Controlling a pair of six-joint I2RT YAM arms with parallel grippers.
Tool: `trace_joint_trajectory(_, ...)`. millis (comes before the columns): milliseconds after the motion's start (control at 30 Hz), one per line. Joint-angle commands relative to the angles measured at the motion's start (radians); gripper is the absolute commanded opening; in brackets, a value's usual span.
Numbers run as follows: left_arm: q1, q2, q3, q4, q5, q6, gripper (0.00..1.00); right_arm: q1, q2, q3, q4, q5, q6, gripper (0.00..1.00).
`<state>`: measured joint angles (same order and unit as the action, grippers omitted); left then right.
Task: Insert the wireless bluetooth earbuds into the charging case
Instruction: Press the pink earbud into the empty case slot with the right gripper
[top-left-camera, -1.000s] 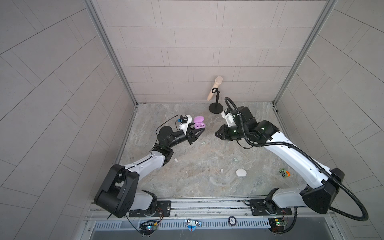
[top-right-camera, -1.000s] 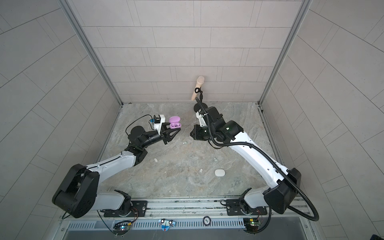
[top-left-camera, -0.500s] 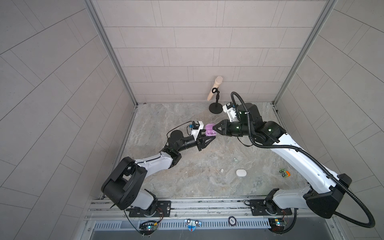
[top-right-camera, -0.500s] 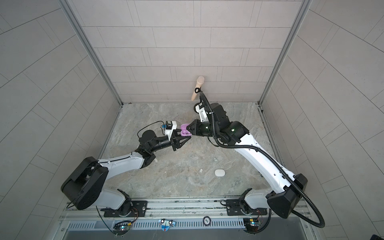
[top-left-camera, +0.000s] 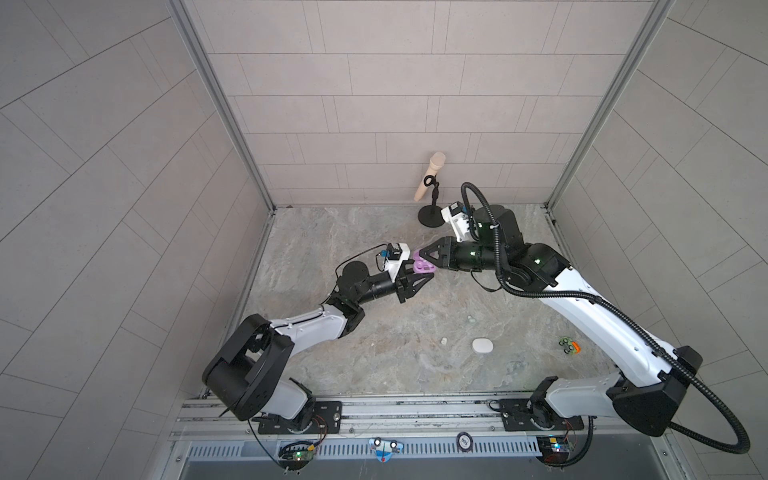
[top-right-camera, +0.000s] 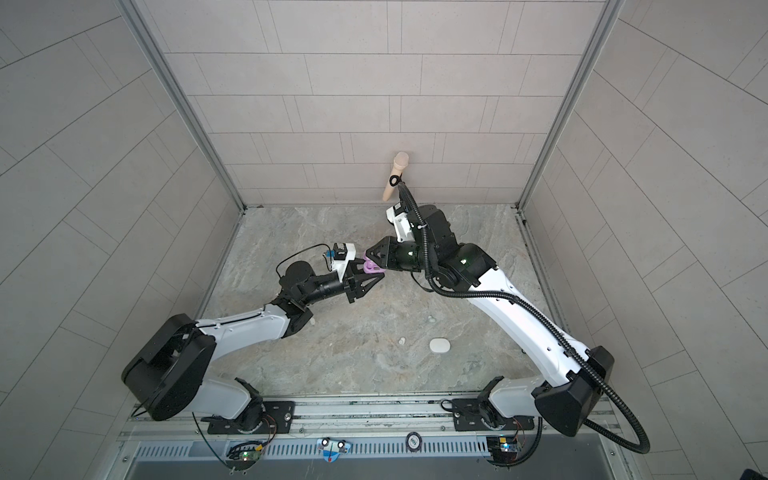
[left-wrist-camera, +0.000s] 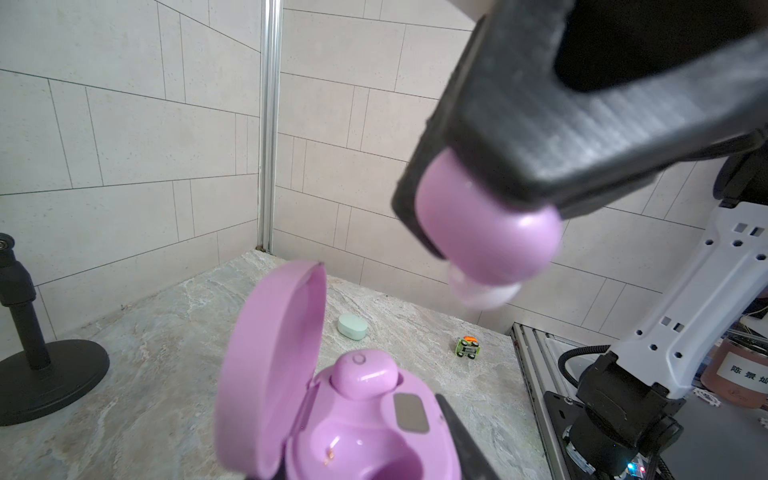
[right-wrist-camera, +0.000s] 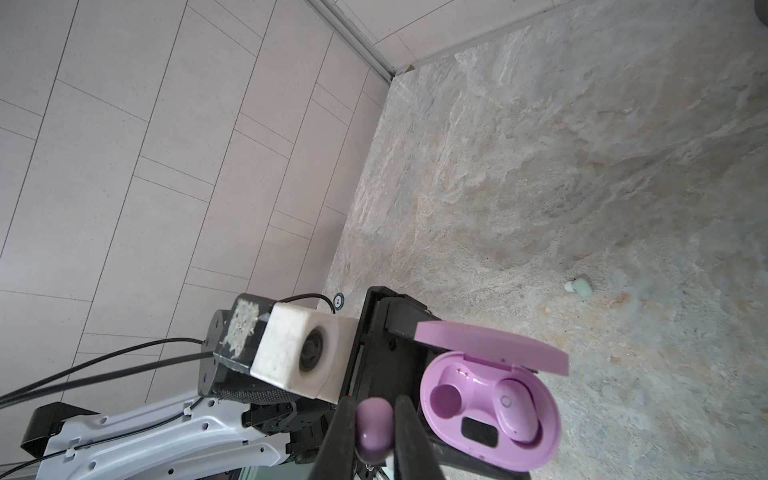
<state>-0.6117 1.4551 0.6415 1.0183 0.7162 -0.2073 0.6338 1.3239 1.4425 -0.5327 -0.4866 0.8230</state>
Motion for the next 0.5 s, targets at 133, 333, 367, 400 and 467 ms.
trace_joint_trajectory(133, -0.010, -0.049, 0.045, 0.005, 0.006, 0.023, 0.22, 0.011, 0.009, -0.036, 0.045, 0.002, 0.030, 0.14)
trace_joint_trajectory(333, -0.014, -0.061, 0.046, -0.005, 0.008, 0.028, 0.22, 0.012, 0.024, -0.045, 0.057, 0.003, 0.033, 0.14)
trace_joint_trajectory(367, -0.016, -0.064, 0.046, -0.007, 0.007, 0.030, 0.22, 0.012, 0.025, -0.045, 0.059, 0.000, 0.034, 0.14)
trace_joint_trajectory(400, -0.016, -0.066, 0.047, -0.011, 0.006, 0.032, 0.22, 0.013, 0.026, -0.045, 0.062, 0.000, 0.036, 0.14)
trace_joint_trajectory(467, -0.018, -0.069, 0.047, -0.015, 0.005, 0.035, 0.22, 0.014, 0.027, -0.046, 0.063, 0.000, 0.037, 0.14)
